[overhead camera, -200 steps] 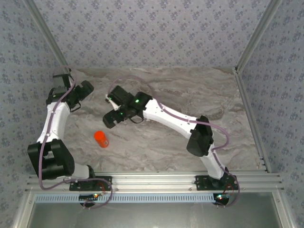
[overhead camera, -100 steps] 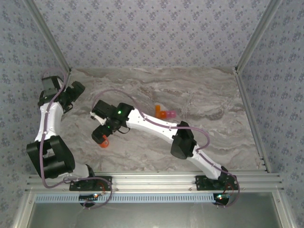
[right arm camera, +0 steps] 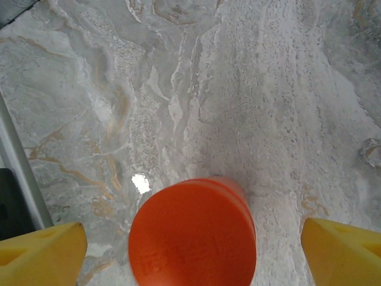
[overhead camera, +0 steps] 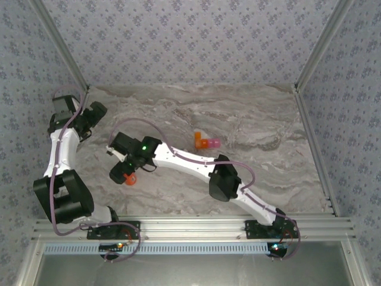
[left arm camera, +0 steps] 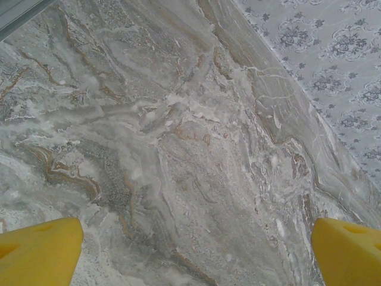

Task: Sort the pills into containers

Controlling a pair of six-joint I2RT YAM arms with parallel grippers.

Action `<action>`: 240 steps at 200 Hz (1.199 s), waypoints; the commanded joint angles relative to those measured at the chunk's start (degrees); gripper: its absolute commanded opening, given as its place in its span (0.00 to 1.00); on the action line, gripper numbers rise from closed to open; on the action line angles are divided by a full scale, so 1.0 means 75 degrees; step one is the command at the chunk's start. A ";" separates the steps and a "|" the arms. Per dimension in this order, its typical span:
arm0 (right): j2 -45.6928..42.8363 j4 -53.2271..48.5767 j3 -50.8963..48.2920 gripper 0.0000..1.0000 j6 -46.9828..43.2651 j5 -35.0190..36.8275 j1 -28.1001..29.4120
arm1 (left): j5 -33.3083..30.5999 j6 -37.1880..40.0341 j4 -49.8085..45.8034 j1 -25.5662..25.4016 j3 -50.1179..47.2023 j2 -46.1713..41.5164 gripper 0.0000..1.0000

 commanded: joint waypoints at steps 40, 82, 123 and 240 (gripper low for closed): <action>0.0403 0.0064 0.0179 0.86 0.0033 -0.0233 0.0015 | 0.0319 -0.0079 -0.0037 0.0066 0.0035 -0.0143 0.98; 0.0602 -0.0110 0.0382 0.76 0.0068 -0.0447 -0.0021 | 0.0496 -0.0150 -0.0124 0.0067 0.0265 -0.0181 0.98; 0.0660 -0.0036 0.0427 0.56 0.0177 -0.0533 0.0002 | 0.0672 -0.0136 -0.0189 0.0066 0.0362 -0.0276 0.98; -0.0926 -0.0178 -0.0292 0.46 0.0149 0.0047 -0.0872 | 0.1302 -0.0299 0.0105 -0.0024 0.0085 -0.0528 0.98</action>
